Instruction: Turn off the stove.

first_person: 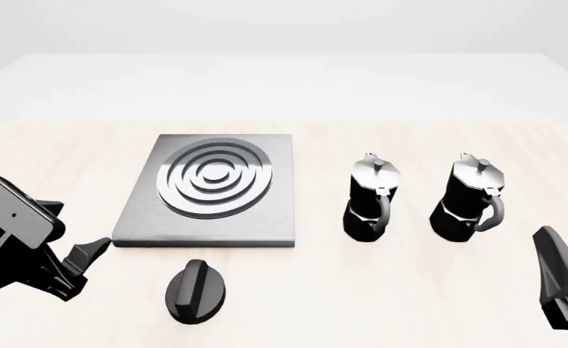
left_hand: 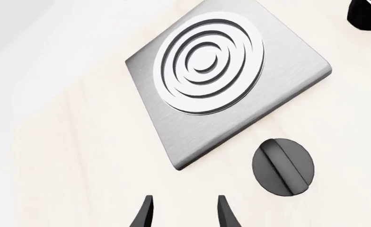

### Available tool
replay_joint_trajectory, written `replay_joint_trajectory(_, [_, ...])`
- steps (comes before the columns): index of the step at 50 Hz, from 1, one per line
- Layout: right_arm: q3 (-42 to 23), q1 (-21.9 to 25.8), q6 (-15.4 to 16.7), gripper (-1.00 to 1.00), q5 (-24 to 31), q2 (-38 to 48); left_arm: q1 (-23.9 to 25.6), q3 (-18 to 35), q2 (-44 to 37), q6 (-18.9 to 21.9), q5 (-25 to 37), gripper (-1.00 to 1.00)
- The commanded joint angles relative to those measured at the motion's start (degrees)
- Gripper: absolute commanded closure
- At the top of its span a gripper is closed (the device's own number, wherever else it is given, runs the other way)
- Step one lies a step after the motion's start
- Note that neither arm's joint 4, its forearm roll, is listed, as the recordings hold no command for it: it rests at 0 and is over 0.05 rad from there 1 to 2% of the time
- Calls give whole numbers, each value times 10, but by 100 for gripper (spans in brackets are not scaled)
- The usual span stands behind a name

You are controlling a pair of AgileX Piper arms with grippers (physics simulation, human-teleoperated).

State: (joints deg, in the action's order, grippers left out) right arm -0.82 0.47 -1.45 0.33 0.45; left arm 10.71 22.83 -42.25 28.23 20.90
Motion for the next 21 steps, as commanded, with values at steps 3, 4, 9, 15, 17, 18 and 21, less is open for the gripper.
replay_joint_trajectory(3, [-2,4,-10,-100,-1,2,-33,23,91,6,91,-100])
replay_joint_trajectory(4, [-2,4,-10,-100,-1,3,-36,25,94,7,94,-100])
replay_joint_trajectory(9, [-2,3,-13,-100,-2,3,-42,33,111,9,114,-100])
replay_joint_trajectory(15, [-2,4,-16,-100,-1,2,-50,39,130,10,133,-100])
replay_joint_trajectory(17, [-2,4,-16,-100,-2,2,-53,41,137,10,140,-100])
replay_joint_trajectory(18, [-2,5,-17,-100,-2,2,-54,44,142,11,146,-100])
replay_joint_trajectory(21, [-2,5,-17,-100,-2,2,-56,46,149,12,154,-100])
